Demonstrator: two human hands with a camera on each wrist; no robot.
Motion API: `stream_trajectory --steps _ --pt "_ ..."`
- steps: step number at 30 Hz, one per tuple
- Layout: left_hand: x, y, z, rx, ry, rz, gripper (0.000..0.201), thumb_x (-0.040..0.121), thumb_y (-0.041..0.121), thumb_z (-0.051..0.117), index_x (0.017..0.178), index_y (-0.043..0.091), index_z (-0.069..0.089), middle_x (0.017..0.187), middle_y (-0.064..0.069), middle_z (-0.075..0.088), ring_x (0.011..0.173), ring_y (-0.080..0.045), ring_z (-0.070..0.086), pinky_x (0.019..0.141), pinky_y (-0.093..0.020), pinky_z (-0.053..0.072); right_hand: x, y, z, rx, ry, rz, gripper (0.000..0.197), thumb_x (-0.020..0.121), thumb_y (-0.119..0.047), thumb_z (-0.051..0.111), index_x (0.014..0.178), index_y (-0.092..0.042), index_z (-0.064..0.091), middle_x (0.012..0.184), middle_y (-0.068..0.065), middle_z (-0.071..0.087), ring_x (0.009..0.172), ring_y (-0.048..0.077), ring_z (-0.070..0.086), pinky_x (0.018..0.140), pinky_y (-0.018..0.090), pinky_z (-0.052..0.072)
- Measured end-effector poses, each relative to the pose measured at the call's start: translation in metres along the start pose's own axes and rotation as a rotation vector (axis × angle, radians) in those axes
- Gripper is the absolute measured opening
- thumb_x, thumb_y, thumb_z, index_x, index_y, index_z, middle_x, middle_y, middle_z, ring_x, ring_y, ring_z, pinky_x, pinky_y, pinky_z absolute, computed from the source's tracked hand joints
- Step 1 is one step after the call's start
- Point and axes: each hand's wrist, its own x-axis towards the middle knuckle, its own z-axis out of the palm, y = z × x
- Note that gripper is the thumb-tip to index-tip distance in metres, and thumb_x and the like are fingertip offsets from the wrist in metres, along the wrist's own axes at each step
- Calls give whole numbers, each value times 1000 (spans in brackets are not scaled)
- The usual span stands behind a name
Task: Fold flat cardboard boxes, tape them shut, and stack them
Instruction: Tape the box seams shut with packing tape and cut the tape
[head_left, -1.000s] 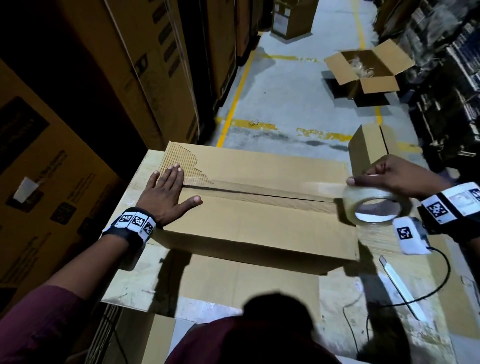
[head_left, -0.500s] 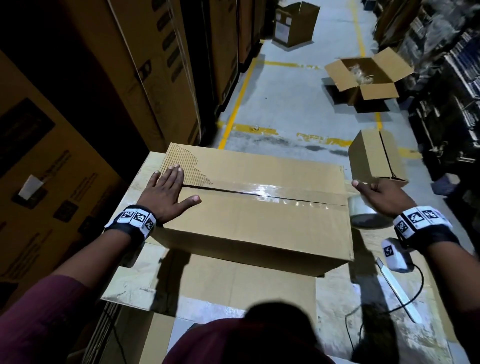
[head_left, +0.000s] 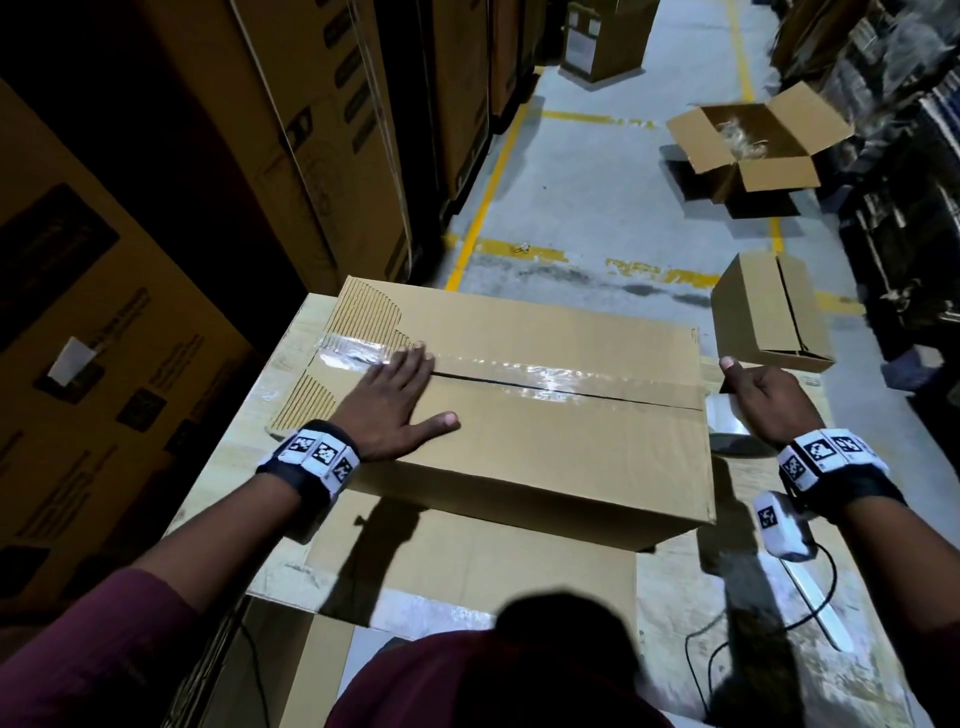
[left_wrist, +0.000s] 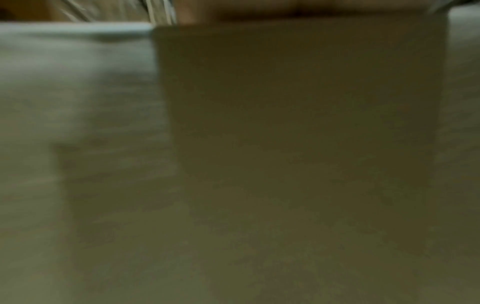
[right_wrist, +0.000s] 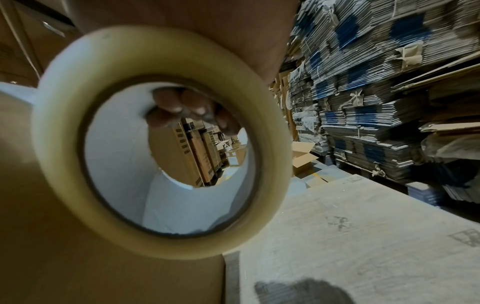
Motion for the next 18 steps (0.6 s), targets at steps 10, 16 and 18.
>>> stream_trajectory --steps 10,16,18 --pt "24 120 -1 -24 -16 312 101 84 87 16 161 23 3 167 5 -8 154 -20 -9 125 -45 5 0 14 5 86 50 -21 59 102 -54 40 70 -15 69 77 13 69 80 31 62 79 39 47" --pt "41 199 -23 -150 -114 443 87 92 74 37 160 23 16 168 4 5 154 -20 -1 125 -40 9 -4 23 8 158 132 -35 56 101 -52 35 97 -10 72 85 6 68 86 29 63 77 36 45" --pt "49 213 -36 -247 -156 445 71 93 67 48 149 26 36 162 3 29 150 -20 20 119 -39 26 -2 28 7 209 131 13 51 103 -53 38 105 -11 67 89 8 71 88 29 64 80 37 46"
